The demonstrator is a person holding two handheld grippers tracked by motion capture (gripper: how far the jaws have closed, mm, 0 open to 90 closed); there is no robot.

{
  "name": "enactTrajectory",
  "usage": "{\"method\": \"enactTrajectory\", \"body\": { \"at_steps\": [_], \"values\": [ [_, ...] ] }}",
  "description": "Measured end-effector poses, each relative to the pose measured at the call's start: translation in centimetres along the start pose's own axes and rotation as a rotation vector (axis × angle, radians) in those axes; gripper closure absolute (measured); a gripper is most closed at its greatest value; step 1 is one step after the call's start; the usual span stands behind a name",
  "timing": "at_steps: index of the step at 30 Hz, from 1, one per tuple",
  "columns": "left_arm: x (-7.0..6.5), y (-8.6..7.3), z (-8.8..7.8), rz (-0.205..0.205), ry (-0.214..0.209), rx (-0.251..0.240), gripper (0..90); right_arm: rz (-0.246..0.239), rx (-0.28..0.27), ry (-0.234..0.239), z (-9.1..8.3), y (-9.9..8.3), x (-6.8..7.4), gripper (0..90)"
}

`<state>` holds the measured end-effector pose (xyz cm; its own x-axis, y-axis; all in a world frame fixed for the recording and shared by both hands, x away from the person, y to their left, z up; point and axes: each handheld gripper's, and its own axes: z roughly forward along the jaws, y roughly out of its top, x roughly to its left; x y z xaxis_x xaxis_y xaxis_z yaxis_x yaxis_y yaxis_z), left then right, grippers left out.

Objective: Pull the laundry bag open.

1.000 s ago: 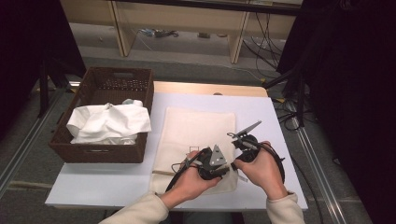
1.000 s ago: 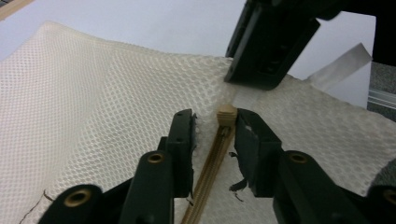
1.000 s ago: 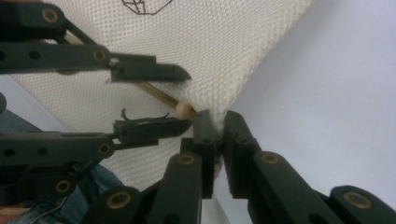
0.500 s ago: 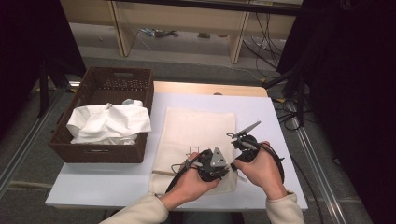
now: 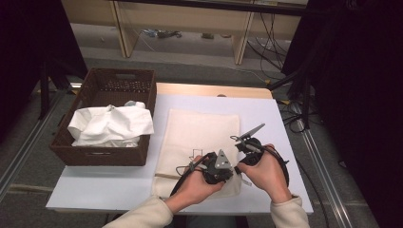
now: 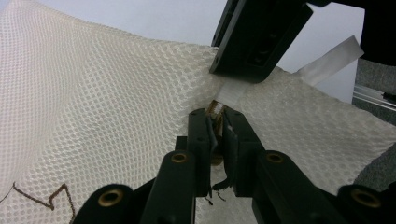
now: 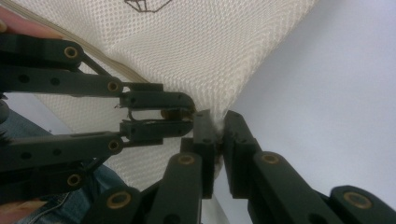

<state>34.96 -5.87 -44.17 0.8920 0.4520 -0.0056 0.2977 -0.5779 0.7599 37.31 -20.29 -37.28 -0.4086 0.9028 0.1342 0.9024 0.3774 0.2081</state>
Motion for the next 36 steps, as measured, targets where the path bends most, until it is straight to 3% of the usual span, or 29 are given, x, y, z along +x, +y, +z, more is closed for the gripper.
{"method": "enactTrajectory", "body": {
  "at_steps": [5,8,12,14,15,16,23,25,27,30,31,34,35,36],
  "values": [
    [0.18,-0.23,0.01,-0.011,-0.02,0.003,75.7,-0.006,-0.009,0.001,-0.05,-0.01,-0.17,85.5],
    [0.08,-0.45,0.17,0.007,-0.023,0.023,73.8,-0.031,-0.027,0.0,0.06,0.0,-0.42,85.5],
    [-0.01,-0.46,0.33,0.018,-0.02,0.027,76.2,0.001,-0.009,0.0,-0.04,-0.01,-0.09,85.5],
    [-0.13,-0.53,0.38,0.056,-0.005,0.036,77.9,-0.048,-0.042,-0.004,0.08,0.0,-0.41,85.5],
    [-0.19,-0.55,0.37,0.07,-0.003,0.041,77.9,-0.017,-0.028,-0.003,0.0,-0.03,-0.15,85.5],
    [-0.25,-0.56,0.34,0.085,0.001,0.04,77.9,-0.017,-0.026,-0.004,0.04,-0.02,-0.15,85.5],
    [-0.1,-0.58,0.3,0.07,-0.007,0.048,79.6,-0.013,-0.014,0.0,0.03,0.02,-0.19,85.5],
    [-0.1,-0.61,0.26,0.058,-0.009,0.048,80.7,-0.048,-0.034,-0.004,0.21,0.05,-0.48,85.5],
    [-0.03,-0.56,0.13,0.047,-0.014,0.053,81.8,0.001,-0.007,0.012,-0.07,-0.02,-0.27,85.5],
    [0.0,-0.47,0.05,0.046,-0.014,0.054,82.1,0.002,-0.009,0.017,-0.06,-0.06,-0.33,85.5],
    [-0.07,-0.43,0.06,0.042,-0.016,0.055,82.3,-0.03,-0.027,0.002,0.2,0.02,-0.7,85.5],
    [-0.03,-0.45,0.09,0.043,-0.022,0.066,82.6,-0.049,-0.034,0.004,0.29,0.02,-0.76,85.5],
    [-0.03,-0.45,0.09,0.043,-0.022,0.066,86.5,-0.049,-0.034,0.004,0.29,0.02,-0.76,85.5],
    [0.2,-0.43,-0.08,0.068,-0.036,0.086,86.5,-0.048,-0.028,0.007,0.27,0.01,-0.71,85.5]
  ]
}}
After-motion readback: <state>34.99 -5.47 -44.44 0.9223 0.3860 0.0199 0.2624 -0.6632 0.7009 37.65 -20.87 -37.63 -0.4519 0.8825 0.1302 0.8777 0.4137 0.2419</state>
